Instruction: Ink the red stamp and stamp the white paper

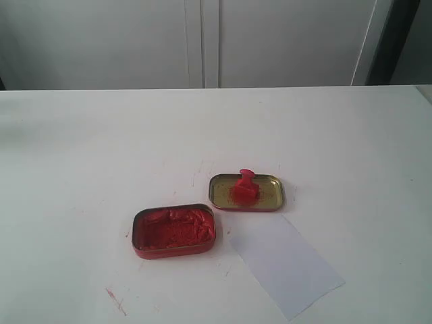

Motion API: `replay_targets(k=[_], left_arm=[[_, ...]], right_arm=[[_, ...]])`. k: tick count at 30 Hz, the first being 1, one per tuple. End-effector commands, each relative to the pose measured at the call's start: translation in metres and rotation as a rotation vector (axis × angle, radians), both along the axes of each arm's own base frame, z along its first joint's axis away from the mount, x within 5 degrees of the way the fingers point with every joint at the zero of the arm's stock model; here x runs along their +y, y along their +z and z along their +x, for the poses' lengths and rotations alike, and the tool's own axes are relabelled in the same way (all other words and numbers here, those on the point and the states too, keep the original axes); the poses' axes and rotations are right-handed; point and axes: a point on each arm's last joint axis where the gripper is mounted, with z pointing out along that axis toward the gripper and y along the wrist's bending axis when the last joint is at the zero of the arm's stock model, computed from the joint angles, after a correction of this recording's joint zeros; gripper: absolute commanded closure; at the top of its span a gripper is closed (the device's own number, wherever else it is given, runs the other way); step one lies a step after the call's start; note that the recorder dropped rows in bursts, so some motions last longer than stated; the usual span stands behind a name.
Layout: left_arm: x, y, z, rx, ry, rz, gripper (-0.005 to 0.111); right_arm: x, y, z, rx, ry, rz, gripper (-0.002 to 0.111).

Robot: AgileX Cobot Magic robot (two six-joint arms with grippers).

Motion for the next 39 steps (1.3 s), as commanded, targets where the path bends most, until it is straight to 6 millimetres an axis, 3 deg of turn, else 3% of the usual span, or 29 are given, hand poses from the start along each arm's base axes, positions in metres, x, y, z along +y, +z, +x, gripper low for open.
replay_targets(k=[1,9,20,39], left_arm=[[0.0,-0.003,0.0,0.012,0.005,-0.012,0.107],[0.0,-0.003,0.0,0.012,0.005,-0.012,0.107],[0.0,-0.003,0.0,0.012,0.005,-0.012,0.107],[0.0,-0.003,0.0,0.012,0.005,-0.012,0.107]], right_arm=[[0.0,-0.001,0.0,-0.012,-0.001,0.0,0.108],[0.0,0.002,0.001,-0.042,-0.001,0.001,0.108],[0.0,0.045,0.001,-0.519,-0.001,0.016,0.108],[0.0,0.047,0.0,-0.543,-0.001,-0.003,0.108]])
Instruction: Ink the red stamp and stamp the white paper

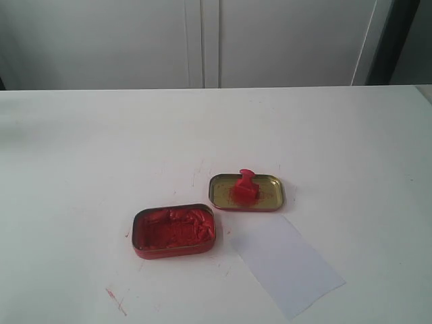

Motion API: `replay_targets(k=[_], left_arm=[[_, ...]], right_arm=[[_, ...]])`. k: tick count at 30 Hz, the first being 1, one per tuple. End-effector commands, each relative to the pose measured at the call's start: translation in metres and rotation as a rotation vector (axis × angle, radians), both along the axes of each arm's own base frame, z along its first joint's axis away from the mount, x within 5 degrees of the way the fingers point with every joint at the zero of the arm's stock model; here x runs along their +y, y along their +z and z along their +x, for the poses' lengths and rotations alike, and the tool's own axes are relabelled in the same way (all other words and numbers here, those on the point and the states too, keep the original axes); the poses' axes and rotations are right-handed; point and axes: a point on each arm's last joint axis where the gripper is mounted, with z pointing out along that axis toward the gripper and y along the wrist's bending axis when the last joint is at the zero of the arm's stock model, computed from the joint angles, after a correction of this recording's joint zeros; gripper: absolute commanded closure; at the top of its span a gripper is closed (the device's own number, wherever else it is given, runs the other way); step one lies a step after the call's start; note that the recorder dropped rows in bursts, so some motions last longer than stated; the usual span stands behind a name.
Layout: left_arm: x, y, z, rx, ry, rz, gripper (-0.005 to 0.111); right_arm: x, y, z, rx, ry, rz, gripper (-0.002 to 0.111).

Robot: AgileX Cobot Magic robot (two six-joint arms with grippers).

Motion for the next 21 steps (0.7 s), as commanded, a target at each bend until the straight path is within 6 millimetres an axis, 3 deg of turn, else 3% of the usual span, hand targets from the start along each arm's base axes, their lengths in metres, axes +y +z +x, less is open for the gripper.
replay_targets(k=[1,5,17,21], left_arm=[[0.0,-0.003,0.0,0.012,0.004,-0.011,0.107],[0.0,-0.003,0.0,0.012,0.004,-0.011,0.107],[0.0,-0.003,0.0,0.012,0.004,-0.011,0.107],[0.0,-0.003,0.0,0.012,0.004,-0.011,0.107]], right_arm=[[0.0,0.0,-0.001,-0.021,-0.007,-0.018,0.108],[0.0,0.001,-0.001,-0.022,-0.011,-0.036,0.108],[0.0,0.032,-0.009,0.032,-0.022,-0.09,0.108],[0.0,0.046,-0.002,0.086,-0.02,-0.093,0.108]])
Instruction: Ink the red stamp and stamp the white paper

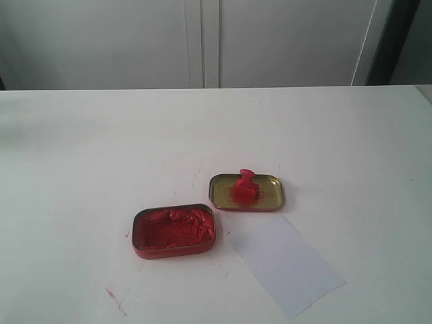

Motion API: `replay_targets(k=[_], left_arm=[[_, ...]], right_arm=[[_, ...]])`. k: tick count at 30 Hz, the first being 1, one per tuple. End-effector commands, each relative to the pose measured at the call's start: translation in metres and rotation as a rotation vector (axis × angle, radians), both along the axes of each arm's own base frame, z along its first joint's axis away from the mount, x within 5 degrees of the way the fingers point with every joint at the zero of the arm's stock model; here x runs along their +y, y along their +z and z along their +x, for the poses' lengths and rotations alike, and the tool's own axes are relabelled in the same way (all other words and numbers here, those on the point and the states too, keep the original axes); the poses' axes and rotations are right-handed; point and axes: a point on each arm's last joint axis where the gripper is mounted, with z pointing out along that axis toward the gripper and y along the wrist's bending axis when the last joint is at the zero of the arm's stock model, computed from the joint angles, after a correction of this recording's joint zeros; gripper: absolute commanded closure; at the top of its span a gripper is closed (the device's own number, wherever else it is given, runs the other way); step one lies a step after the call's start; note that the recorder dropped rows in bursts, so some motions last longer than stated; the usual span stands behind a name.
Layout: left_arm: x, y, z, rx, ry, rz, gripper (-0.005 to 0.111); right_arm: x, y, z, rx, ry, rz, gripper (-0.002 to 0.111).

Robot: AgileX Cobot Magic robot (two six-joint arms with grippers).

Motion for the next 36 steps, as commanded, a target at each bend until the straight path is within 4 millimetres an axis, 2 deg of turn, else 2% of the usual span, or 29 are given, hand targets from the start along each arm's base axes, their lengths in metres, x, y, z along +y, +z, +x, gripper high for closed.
replay_targets(k=[1,4,7,13,36], left_arm=[[0.0,-0.003,0.0,0.012,0.004,-0.011,0.107],[0.0,-0.003,0.0,0.012,0.004,-0.011,0.107],[0.0,-0.003,0.0,0.012,0.004,-0.011,0.107],[0.0,-0.003,0.0,0.012,0.004,-0.011,0.107],[0.0,-0.003,0.0,0.012,0.004,-0.011,0.107]], right_arm=[[0.0,0.016,0.008,0.051,-0.004,-0.016,0.108],[0.001,0.032,0.018,0.082,-0.004,-0.017,0.108],[0.001,0.045,0.035,0.204,-0.003,-0.021,0.108],[0.002,0.059,0.071,0.43,-0.001,-0.029,0.108],[0.01,0.065,0.184,0.885,0.03,0.038,0.108]])
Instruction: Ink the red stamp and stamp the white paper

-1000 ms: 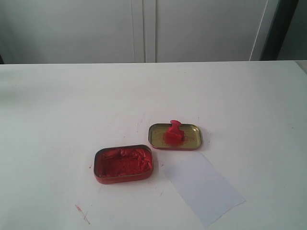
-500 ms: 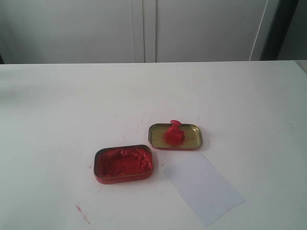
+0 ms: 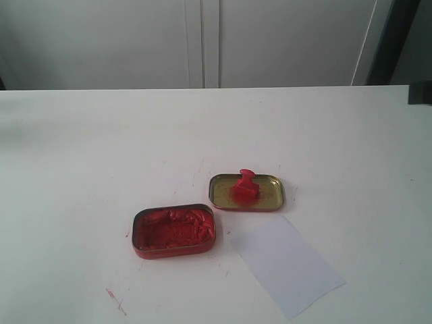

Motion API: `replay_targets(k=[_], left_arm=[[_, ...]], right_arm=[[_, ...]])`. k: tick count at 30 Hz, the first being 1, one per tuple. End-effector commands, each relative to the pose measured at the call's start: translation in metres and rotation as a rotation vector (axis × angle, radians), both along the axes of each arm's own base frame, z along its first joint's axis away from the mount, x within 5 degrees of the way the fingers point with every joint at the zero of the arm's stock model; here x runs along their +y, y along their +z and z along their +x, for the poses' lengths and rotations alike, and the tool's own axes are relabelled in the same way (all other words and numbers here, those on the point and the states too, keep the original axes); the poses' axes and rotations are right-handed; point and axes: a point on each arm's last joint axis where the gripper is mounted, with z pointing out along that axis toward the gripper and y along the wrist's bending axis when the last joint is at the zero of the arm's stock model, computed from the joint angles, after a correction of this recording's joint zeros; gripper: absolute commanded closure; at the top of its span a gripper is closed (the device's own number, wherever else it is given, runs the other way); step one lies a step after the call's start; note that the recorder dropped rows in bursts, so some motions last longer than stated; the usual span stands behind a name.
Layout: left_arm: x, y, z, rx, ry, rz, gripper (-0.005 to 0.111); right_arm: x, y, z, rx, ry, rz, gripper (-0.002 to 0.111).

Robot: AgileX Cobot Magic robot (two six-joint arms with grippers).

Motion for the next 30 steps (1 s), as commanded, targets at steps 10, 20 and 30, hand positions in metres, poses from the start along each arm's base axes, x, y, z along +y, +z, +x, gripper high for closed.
replay_targets(k=[10,20,30], left_arm=[[0.0,-0.003,0.0,0.012,0.004,-0.011,0.107],[0.0,-0.003,0.0,0.012,0.004,-0.011,0.107],[0.0,-0.003,0.0,0.012,0.004,-0.011,0.107]], right_arm=[[0.005,-0.015,0.067,0.283,0.069,-0.026,0.108],[0.022,-0.032,0.12,0.385,0.156,-0.017,0.108],[0.077,-0.053,0.162,0.454,0.342,-0.085,0.108]])
